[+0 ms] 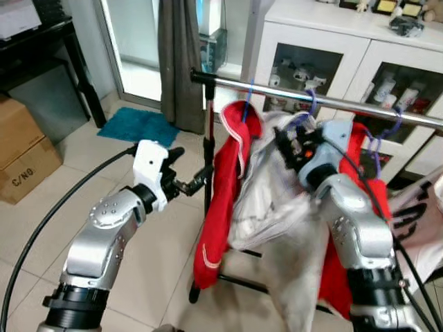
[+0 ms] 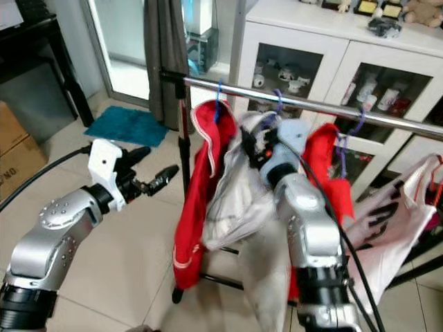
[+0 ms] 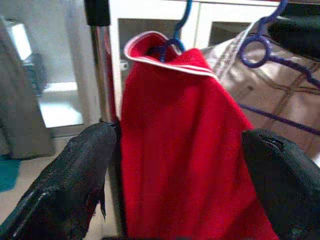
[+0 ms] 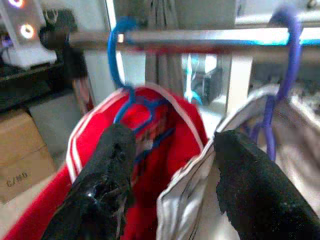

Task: Hang hanger

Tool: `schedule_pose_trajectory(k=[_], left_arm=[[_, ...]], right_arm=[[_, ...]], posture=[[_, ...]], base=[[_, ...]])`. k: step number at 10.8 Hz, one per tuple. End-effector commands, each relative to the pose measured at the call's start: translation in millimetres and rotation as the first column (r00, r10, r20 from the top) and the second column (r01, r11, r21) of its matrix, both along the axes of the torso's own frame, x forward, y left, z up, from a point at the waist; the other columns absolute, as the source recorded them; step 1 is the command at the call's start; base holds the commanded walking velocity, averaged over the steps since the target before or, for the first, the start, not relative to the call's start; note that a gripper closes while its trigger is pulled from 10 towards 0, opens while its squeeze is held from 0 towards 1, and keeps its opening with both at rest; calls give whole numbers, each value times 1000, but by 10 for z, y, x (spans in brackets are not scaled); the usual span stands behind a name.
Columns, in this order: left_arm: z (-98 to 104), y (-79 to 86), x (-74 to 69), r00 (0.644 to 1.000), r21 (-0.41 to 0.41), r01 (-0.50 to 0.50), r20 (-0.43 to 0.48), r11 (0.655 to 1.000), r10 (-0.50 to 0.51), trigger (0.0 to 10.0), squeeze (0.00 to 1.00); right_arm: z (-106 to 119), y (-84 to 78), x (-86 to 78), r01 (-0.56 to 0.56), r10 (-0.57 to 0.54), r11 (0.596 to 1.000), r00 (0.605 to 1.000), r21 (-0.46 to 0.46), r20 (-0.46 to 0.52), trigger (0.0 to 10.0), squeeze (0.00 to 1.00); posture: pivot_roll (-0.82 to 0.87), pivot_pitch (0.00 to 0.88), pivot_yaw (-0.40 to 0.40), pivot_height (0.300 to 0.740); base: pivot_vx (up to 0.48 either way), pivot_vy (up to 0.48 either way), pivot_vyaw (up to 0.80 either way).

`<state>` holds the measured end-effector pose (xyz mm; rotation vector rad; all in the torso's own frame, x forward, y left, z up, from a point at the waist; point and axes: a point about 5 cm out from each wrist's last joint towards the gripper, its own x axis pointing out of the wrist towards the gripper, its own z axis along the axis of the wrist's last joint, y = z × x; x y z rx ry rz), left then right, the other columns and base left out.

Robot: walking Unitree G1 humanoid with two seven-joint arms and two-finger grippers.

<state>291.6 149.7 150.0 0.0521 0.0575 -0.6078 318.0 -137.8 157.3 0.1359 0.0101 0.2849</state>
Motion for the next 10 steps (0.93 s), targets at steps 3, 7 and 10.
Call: schedule_pose_trajectory(k=[3,7,10], left_arm=[[-10,-29,26,1000,27,14,12,1000,-14,10000,0],[4,178,31,984,-5,-180,-4,984,180,10000,0],[57,80,-147,990,-38,-133,32,990,134,10000,0]], right_arm=[[55,92,84,12,-14,1000,996,16,88,10000,0],[259,136,-372,-200,182,978,959,63,217,10000,1000],[120,56,-637,-31,21,997,990,66,136,10000,1000]], posture=[[-108,0,8,740],[-92,0,-4,740],[-130,0,10,740]], base=[[0,0,0],[0,0,0],[0,-89,0]])
